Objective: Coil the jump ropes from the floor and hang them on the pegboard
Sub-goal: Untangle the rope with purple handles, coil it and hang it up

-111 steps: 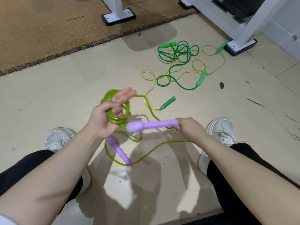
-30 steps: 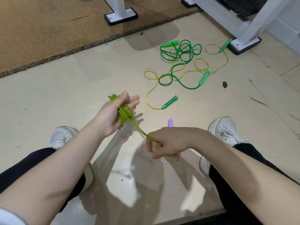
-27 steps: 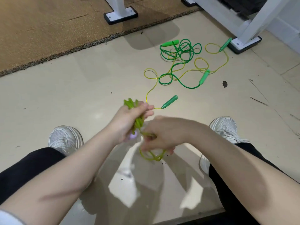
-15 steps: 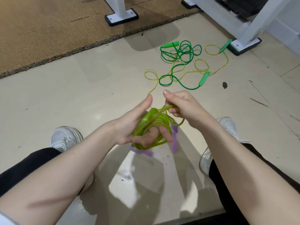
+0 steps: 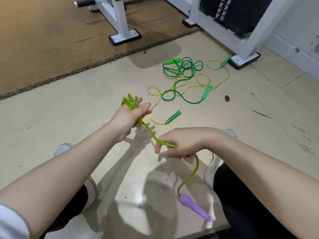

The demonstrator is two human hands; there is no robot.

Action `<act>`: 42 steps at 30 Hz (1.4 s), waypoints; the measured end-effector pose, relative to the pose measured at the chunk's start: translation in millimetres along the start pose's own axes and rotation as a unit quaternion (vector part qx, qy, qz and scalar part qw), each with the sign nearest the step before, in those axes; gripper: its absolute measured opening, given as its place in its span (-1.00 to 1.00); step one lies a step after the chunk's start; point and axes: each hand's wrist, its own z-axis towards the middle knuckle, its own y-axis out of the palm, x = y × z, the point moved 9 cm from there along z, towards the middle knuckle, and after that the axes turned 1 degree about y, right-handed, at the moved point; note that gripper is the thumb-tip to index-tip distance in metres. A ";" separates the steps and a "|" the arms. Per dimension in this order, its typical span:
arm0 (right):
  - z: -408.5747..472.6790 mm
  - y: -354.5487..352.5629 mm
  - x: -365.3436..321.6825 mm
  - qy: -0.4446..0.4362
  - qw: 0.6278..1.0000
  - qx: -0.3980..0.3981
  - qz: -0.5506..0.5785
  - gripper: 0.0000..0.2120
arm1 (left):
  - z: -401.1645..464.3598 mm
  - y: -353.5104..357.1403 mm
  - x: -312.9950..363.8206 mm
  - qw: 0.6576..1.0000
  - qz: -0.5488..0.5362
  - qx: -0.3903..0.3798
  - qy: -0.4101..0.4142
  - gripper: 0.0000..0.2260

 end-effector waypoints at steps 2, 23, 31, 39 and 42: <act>-24.2 -28.9 -15.8 -0.035 0.997 0.065 0.003 -0.88 | -15.9 29.1 22.1 0.985 0.158 -0.056 0.052 -0.72; -93.5 -35.7 29.8 0.040 0.987 0.155 0.035 -0.72 | -51.0 88.8 147.0 0.981 0.029 -0.010 0.191 -0.64; -149.9 -102.6 -5.4 -0.084 0.929 0.354 0.068 -0.83 | -39.9 120.1 104.5 0.917 0.303 -0.237 0.103 -0.52; -57.0 -193.7 33.1 -0.074 0.895 0.354 0.261 -0.78 | 23.9 111.4 116.8 0.877 0.016 -0.478 0.052 -0.11; -1.9 -220.6 34.0 -0.096 0.912 0.221 0.333 -0.66 | 71.3 87.1 137.4 0.889 0.036 -0.455 0.048 -0.33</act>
